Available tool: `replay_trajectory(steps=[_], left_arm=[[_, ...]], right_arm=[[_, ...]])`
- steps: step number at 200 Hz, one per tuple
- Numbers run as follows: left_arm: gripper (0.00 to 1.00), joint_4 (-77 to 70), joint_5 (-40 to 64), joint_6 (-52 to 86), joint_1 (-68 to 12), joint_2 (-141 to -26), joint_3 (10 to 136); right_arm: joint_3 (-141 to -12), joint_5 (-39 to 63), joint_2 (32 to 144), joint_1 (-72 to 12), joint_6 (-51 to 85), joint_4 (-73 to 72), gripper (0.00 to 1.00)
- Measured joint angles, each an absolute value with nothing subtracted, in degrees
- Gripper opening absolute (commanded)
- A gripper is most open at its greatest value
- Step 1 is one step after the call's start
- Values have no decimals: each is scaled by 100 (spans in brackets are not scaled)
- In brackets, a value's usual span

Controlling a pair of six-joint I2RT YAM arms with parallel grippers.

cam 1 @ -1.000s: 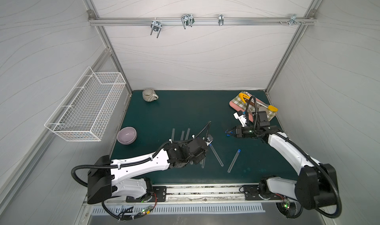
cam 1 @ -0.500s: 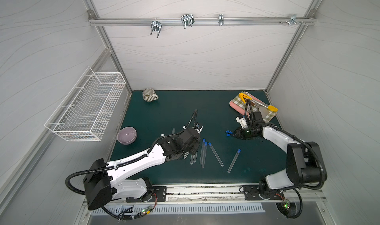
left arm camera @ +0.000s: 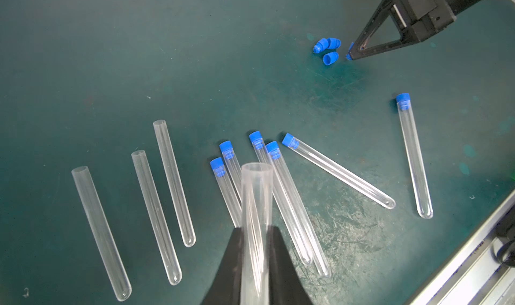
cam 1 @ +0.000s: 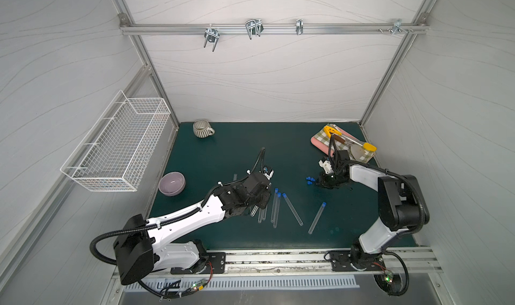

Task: Remove stoppers from test tubes
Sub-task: Place the stopper at the center of the board, then place the test tube at the center of the board.

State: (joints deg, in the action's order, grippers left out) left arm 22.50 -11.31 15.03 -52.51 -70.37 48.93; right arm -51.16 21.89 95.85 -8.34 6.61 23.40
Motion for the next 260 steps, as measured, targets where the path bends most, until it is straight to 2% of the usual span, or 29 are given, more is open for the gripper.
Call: replay_trajectory(steps=[46,63,97,117,132,151,185,212,260], left_arm=[[0,2231,-1063,1568,-5175,-7054,4803],[0,2193,-1046,1588,-5172,-7057,4772],[0,2193,-1046,1636,-5172,-7096,4766],[0,2196,-1044,1653,-5144,-7177,4766],[0,2200,-1041,1662,-5109,-7258,4766],[0,2196,-1044,1680,-5061,-7393,4766],[0,2196,-1048,1750,-4952,-7769,4803],[0,2191,-1048,1852,-4740,-8119,4908],[0,2141,-1074,1931,-4313,-8764,5280]], right_arm=[[-5151,2196,9633,-792,668,2320,26],[-5153,2198,9633,-753,709,2314,36],[-5157,2202,9605,-714,703,2296,48],[-5157,2209,9518,-714,727,2294,58],[-5157,2180,9362,-738,701,2296,71],[-5159,2001,9094,-904,685,2318,80],[-5159,1726,8613,-1691,624,2394,88],[-5116,1693,8123,-2261,679,2449,91],[-4484,1881,6954,-2504,956,2456,98]])
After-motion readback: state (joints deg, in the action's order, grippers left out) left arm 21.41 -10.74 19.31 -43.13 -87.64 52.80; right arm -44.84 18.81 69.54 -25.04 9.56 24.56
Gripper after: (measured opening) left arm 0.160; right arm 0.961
